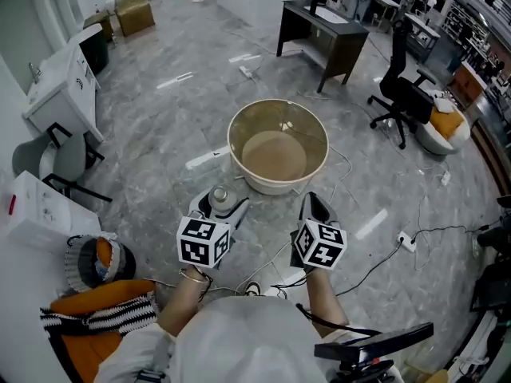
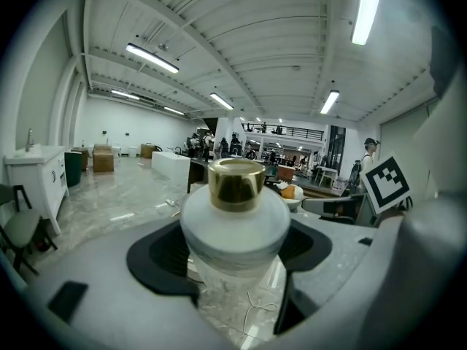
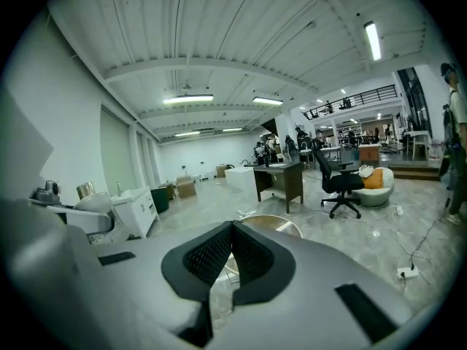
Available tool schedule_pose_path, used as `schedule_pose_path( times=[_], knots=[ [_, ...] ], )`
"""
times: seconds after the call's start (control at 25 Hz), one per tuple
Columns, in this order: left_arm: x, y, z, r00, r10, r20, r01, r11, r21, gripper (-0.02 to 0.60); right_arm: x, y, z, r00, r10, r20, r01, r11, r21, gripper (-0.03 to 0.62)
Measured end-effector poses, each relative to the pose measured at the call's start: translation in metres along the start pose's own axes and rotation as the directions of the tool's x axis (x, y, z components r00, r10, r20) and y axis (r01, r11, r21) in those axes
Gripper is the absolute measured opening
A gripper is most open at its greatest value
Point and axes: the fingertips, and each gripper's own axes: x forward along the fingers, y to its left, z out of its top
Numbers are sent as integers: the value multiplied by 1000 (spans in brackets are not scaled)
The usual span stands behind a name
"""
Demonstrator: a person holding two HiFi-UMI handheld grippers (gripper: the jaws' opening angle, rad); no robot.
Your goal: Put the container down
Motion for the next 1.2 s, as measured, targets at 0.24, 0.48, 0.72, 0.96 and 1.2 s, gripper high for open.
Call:
schedule_pose_path(
  times=[0.24,0.48,0.72,0.96,1.2],
  knots=[
    [35,-1,13,1000,19,-9,-19,1000,11,337,32,-35,8,1000,8,-24,-8,999,31,23],
    [56,2,19,999,32,-27,-32,999,15,337,56,-52,14,999,4,-39,-2,999,49,23],
    [73,9,20,998,36,-59,-36,999,12,337,70,-65,12,998,-10,-63,14,998,64,23],
    [102,24,28,999,32,-36,-32,999,1,337,90,-79,12,997,-40,-63,45,996,79,23],
    [136,42,40,999,29,-17,-29,999,-34,337,120,-82,34,997,-43,-58,45,999,26,23]
  ],
)
